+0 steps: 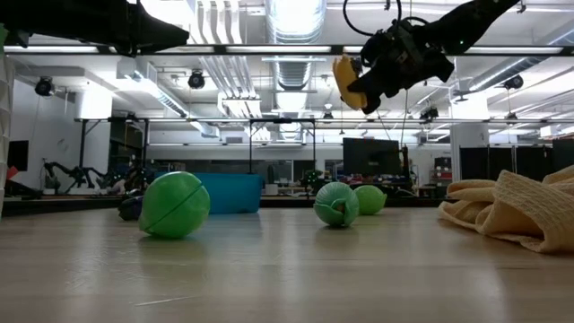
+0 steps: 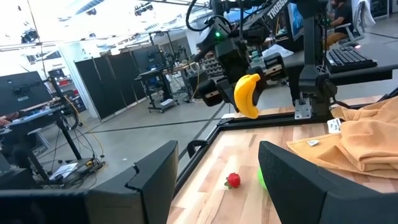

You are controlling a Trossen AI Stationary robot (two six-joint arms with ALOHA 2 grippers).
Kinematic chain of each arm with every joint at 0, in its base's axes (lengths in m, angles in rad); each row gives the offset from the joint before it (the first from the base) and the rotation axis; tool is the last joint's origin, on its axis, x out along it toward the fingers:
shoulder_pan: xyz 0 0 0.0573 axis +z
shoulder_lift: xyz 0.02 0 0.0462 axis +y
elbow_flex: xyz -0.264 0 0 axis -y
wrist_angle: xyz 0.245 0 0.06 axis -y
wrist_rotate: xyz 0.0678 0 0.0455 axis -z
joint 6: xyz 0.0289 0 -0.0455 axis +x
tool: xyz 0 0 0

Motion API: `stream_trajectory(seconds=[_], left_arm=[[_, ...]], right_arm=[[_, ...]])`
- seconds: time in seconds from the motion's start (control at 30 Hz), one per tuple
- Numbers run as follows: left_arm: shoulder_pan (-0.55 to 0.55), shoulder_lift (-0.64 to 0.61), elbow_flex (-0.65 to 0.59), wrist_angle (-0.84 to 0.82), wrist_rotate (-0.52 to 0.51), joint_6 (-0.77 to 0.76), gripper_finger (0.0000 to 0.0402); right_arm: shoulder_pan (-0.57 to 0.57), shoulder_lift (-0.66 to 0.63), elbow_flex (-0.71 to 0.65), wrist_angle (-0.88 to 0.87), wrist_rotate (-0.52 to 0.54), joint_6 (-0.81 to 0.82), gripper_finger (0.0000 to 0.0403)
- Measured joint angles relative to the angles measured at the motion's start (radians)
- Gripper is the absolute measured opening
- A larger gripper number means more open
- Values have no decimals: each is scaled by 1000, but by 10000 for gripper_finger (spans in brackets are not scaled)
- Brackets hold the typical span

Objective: Pick and placing Produce into tupperware
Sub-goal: Put the banana into the blue bin

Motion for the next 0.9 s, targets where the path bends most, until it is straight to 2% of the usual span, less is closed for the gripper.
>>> stream_trajectory(seconds=[0.4,0.67,0.9], left_arm=[[0,0,2,1,-1,0,209],[0,0,3,1,-1,0,209],[0,0,3,1,-1,0,209]], right_arm=[[41,54,0,211,26,70,122],[71,197,34,443,26,173,122],[106,360,164,484,29,236,123]])
